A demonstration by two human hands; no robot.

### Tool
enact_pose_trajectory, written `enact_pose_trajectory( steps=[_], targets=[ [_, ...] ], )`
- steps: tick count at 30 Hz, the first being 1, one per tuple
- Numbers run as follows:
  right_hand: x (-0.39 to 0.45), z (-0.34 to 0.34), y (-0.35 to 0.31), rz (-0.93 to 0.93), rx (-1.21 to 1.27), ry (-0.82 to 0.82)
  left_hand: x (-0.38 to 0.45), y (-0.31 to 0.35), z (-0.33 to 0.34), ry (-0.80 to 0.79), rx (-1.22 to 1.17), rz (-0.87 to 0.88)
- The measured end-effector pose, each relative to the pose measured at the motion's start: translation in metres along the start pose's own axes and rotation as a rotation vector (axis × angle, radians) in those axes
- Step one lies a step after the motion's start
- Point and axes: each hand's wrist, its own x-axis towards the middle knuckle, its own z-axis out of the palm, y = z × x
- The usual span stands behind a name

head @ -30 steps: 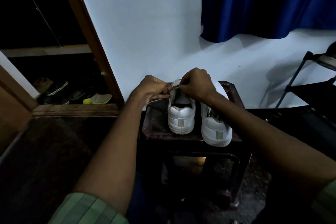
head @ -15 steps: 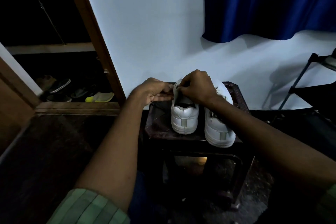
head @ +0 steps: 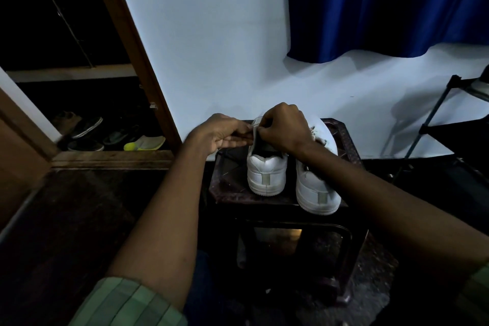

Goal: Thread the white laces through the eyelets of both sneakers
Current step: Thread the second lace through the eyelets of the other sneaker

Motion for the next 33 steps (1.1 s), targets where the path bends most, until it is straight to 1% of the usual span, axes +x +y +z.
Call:
enact_pose_trajectory(
  steps=[3,6,10,12,13,14,16,17,18,19,20,21,22,24,25,26,27,28,29,30,32,33],
  targets=[
    [0.0,0.0,0.001,-0.036,-0.01,-0.024,0.0,-0.001,0.0,-0.005,-0.022,-0.014],
    [0.001,-0.001,0.001,-0.034,-0.008,-0.044,0.003,-0.004,0.002,0.008,-0.063,-0.042],
    [0.006,-0.003,0.003,-0.038,0.011,-0.092,0.004,-0.003,0.008,0.095,-0.029,-0.017],
    [0.009,-0.007,0.005,-0.042,0.015,-0.108,0.005,0.001,0.009,0.163,-0.075,0.021],
    [0.01,-0.01,0.006,-0.039,0.023,-0.103,0.006,0.003,0.007,0.181,-0.176,0.035],
    [0.011,-0.013,0.008,-0.029,0.035,-0.09,0.008,0.006,0.004,0.164,-0.353,0.037],
    [0.013,-0.017,0.01,-0.009,0.065,-0.025,0.011,0.01,-0.003,0.06,-0.847,0.03],
    [0.014,-0.018,0.011,-0.001,0.082,0.027,0.013,0.011,-0.007,0.033,-1.02,0.051],
    [0.014,-0.02,0.011,0.005,0.1,0.088,0.015,0.012,-0.01,0.037,-1.076,0.081],
    [0.015,-0.021,0.013,0.009,0.116,0.151,0.015,0.013,-0.01,0.067,-1.025,0.11],
    [0.015,-0.023,0.014,0.011,0.122,0.212,0.014,0.014,-0.01,0.117,-0.887,0.141],
    [0.016,-0.026,0.015,0.024,0.119,0.263,0.014,0.013,-0.009,0.171,-0.674,0.175],
    [0.017,-0.028,0.016,0.053,0.108,0.299,0.014,0.011,-0.009,0.223,-0.407,0.207],
    [0.02,-0.033,0.016,0.143,0.15,0.326,0.015,0.005,-0.009,0.294,0.129,0.27],
    [0.022,-0.036,0.017,0.185,0.248,0.32,0.019,0.001,-0.008,0.306,0.349,0.317],
    [0.023,-0.039,0.017,0.219,0.41,0.288,0.021,-0.002,-0.006,0.303,0.523,0.355],
    [0.023,-0.042,0.017,0.237,0.594,0.236,0.023,-0.003,-0.004,0.304,0.648,0.369],
    [0.022,-0.044,0.015,0.238,0.738,0.184,0.022,-0.003,0.0,0.317,0.73,0.362],
    [0.022,-0.044,0.013,0.225,0.812,0.148,0.023,-0.002,0.002,0.337,0.78,0.345],
    [0.021,-0.044,0.013,0.203,0.809,0.138,0.023,-0.001,0.004,0.361,0.833,0.343],
    [0.022,-0.04,0.014,0.142,0.701,0.169,0.023,0.0,0.008,0.416,0.868,0.397],
    [0.023,-0.039,0.015,0.104,0.651,0.169,0.023,0.0,0.011,0.43,0.772,0.421]
  ],
)
